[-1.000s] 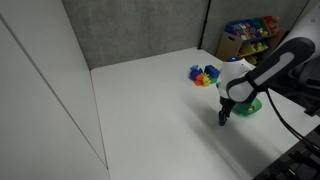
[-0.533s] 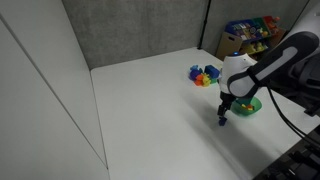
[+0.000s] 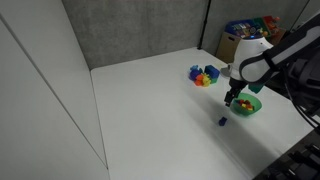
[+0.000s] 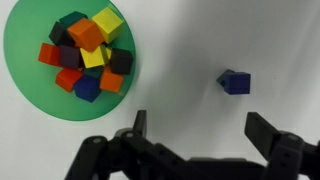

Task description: Take the blue block out of the bowl

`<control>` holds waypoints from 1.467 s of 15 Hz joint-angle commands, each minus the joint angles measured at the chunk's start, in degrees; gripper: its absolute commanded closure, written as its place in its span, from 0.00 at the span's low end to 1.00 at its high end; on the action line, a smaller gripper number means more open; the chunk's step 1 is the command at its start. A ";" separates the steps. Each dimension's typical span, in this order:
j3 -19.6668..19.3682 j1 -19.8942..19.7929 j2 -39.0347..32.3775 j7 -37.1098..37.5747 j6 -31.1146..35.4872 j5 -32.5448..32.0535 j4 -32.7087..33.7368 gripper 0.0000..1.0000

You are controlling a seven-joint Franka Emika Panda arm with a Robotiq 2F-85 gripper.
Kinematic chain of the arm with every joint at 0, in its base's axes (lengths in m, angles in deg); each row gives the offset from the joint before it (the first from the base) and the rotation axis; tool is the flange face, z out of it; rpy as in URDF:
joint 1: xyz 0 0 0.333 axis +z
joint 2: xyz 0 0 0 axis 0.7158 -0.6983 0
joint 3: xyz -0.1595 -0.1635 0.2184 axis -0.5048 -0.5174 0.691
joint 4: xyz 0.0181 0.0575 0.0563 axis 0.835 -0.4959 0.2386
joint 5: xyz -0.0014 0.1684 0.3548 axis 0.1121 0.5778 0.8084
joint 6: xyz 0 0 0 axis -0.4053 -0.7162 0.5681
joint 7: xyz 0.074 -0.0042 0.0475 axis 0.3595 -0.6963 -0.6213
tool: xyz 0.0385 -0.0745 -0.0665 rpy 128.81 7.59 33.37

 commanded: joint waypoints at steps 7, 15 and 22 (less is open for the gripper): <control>-4.17 -0.35 17.76 6.27 -0.07 -1.12 -13.23 0.00; -3.63 -1.23 30.38 7.17 -10.90 1.43 -15.29 0.00; -2.93 -1.13 37.71 9.44 -23.55 3.81 -9.42 0.00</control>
